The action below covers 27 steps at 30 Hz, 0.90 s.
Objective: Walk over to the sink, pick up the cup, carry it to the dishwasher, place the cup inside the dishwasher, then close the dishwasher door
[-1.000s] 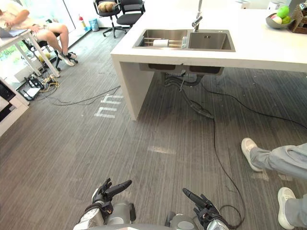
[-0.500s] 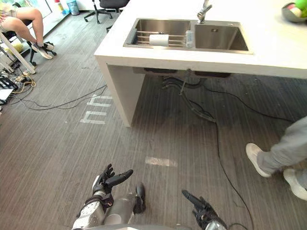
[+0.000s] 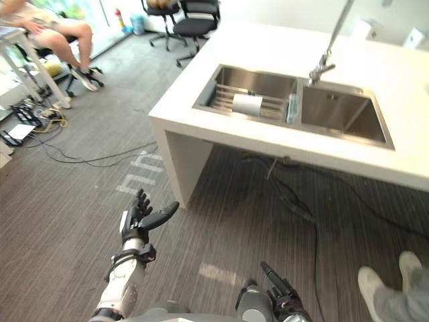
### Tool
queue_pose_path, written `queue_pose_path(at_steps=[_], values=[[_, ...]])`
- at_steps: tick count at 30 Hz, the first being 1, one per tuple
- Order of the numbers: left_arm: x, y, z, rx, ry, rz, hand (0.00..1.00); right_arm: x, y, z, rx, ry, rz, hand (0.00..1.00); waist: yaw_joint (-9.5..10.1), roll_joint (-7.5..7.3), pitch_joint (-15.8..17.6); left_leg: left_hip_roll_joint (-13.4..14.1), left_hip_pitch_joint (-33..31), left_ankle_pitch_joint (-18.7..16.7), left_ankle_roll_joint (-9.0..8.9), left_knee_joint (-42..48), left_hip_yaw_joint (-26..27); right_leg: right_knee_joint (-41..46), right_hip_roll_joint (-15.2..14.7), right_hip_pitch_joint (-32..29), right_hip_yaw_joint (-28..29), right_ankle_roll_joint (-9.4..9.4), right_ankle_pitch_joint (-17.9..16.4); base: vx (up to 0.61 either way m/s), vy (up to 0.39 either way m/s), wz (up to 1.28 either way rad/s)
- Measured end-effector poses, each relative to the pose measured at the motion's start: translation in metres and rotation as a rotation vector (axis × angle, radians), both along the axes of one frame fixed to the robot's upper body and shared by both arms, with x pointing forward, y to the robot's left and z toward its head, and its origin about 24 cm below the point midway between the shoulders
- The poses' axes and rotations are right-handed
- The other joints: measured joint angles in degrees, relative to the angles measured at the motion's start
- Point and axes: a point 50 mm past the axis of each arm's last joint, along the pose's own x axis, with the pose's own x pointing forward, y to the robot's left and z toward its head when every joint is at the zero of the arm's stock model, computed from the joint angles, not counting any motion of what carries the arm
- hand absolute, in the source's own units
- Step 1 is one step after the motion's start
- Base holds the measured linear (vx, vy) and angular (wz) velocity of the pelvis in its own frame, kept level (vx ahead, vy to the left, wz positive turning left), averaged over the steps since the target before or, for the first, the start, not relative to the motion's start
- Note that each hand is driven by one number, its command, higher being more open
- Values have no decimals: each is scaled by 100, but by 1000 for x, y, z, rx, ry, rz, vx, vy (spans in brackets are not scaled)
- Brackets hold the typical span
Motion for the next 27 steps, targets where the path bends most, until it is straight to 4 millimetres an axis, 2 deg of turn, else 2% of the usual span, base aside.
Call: queue_pose_path(at_steps=[1,3,6,9,10,18,20,22,24,27], values=[[3,-2,11,-5,-55,-2,100,-2,0,0,3,9,2,100,3,103,-55,168,-27,29,-50,-114,6,-139,170,6,-101,-70,-13,237,-292,17],[11,-8,35,-9,-166,-10,100,-5,4,-2,22,21,2,100,-8,150,-117,386,148,210,-191,-534,51,-314,418,67,-165,-184,-36,199,-218,-5],[21,-15,53,-17,-245,-31,100,-11,6,-3,32,36,-1,100,-32,157,-171,446,275,348,-212,-782,130,-440,497,130,-208,-214,-32,101,-72,-2],[27,-15,73,-11,-331,-31,100,-17,7,-4,44,42,-6,100,-36,161,-325,484,350,427,-230,-961,334,-747,607,221,-162,-211,118,92,16,-11],[27,-7,82,12,-354,-7,100,-42,12,-5,126,17,31,100,-34,-19,-479,371,376,589,-225,-1194,376,-2481,790,939,-216,-193,1159,0,0,0],[30,-11,81,-34,-341,-20,100,-39,12,-4,115,4,37,100,-76,-22,-478,358,433,571,-203,-1180,617,-2360,757,871,-63,-188,1162,-8,15,-9],[33,-20,81,-76,-327,-56,100,-37,13,-4,97,-2,42,100,-146,-22,-479,332,467,554,-168,-1145,655,-2133,675,842,-68,-147,1056,-38,53,8],[37,-36,79,-118,-300,-127,100,-34,11,-3,56,-6,46,100,-267,-34,-491,273,538,462,-27,-1075,653,-1357,432,663,-96,-70,654,-64,60,20],[39,-46,75,-128,-267,-172,100,-35,11,-3,32,4,46,100,-372,-73,-625,173,564,417,3,-1087,670,-778,216,454,-97,13,308,-47,45,23],[47,-49,60,-136,-176,-194,100,-38,11,-4,-11,32,62,100,-416,-67,-805,107,536,313,33,-1021,630,-21,6,127,-23,15,-199,30,-17,12]])
